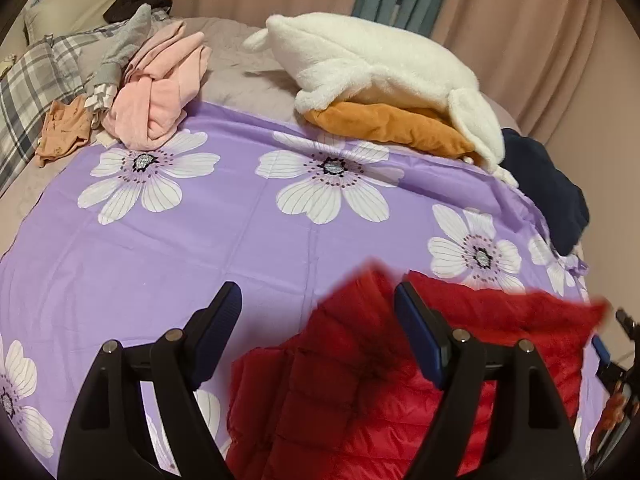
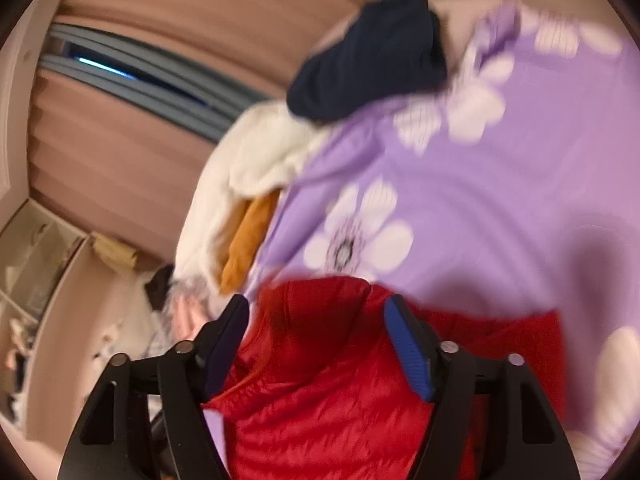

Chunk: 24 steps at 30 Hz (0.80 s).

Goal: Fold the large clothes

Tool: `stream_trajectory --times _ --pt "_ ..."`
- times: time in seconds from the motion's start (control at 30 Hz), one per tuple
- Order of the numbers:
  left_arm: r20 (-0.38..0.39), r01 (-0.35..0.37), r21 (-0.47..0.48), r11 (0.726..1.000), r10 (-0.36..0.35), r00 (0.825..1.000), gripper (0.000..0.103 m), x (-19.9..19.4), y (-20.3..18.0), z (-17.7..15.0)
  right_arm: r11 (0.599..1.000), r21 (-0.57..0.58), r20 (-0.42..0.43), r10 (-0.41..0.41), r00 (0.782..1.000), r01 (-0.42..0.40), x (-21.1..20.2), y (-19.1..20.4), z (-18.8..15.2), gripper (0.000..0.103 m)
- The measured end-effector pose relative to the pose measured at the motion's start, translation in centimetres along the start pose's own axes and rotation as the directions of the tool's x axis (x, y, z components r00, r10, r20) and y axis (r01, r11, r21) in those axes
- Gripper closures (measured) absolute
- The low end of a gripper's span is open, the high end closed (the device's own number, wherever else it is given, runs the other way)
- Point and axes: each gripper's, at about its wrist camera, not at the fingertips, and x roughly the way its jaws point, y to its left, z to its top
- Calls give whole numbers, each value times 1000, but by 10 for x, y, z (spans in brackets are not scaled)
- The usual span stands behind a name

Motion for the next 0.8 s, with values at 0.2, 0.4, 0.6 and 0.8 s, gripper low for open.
stream_trajectory --times 0.2,0.4,0.6,0.8 --pt "1 31 154 988 -31 1000 26 -16 -29 -35 910 -386 -12 -173 985 155 -2 46 -41 31" --pt "-53 46 314 948 -31 998 49 -7 -61 -91 743 -631 5 -286 958 225 2 59 -106 33" --pt "-109 31 400 916 14 994 62 26 -74 -126 664 -693 -5 -395 918 282 29 40 -128 37" --pt "-117 25 411 911 26 993 60 41 -70 -131 653 -698 -19 -430 903 296 47 22 -135 37"
